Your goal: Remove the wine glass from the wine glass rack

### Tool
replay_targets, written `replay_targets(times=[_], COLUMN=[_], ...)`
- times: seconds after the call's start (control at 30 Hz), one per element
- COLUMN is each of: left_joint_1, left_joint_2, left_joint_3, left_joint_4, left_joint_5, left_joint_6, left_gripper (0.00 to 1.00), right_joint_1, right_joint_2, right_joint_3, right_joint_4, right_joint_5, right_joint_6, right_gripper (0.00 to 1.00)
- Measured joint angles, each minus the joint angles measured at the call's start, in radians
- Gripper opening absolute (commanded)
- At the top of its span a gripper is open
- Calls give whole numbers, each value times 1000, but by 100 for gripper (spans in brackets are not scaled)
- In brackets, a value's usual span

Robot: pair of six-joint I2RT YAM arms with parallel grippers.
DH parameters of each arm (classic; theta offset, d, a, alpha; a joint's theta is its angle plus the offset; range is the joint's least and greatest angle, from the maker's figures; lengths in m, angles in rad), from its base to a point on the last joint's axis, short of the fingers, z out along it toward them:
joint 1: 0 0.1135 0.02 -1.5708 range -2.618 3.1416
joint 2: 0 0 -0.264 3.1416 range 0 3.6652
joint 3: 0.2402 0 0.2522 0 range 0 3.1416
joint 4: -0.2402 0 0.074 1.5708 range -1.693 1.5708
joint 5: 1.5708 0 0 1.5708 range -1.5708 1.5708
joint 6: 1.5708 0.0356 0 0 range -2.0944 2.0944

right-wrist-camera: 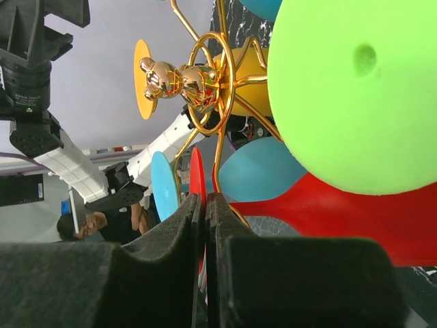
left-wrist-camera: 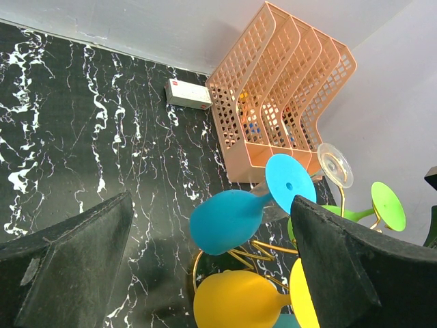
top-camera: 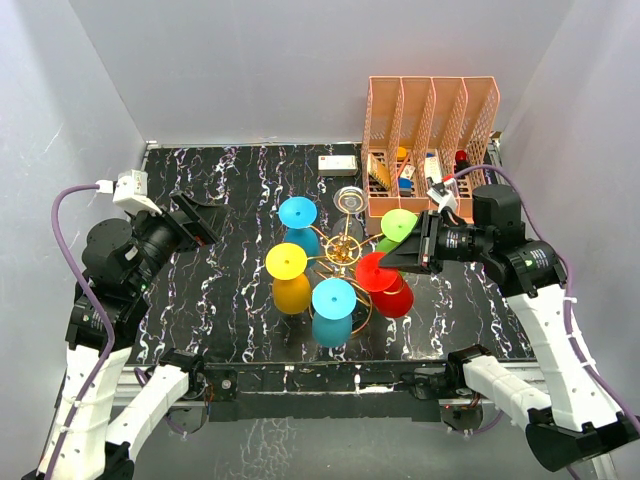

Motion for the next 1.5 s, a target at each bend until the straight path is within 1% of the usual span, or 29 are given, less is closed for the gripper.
replay_targets(times=[0.77, 1.23, 1.5], left_joint_1=[0, 0, 0], left_joint_2=[-6, -12, -19], left_joint_3=[4, 8, 10], left_joint_4=[-8, -24, -27], left_joint_5=[-8, -24, -26], left_joint_6=[11, 28, 30], left_gripper=[97, 97, 97], right_joint_1=[28, 38, 38], right_joint_2=[32, 50, 74], right_joint_3=[-1, -3, 6], right_joint_4=[43, 51, 42], right_joint_5=[-31, -90, -64], right_joint_6=[24, -62, -85], right_gripper=[8, 8, 8])
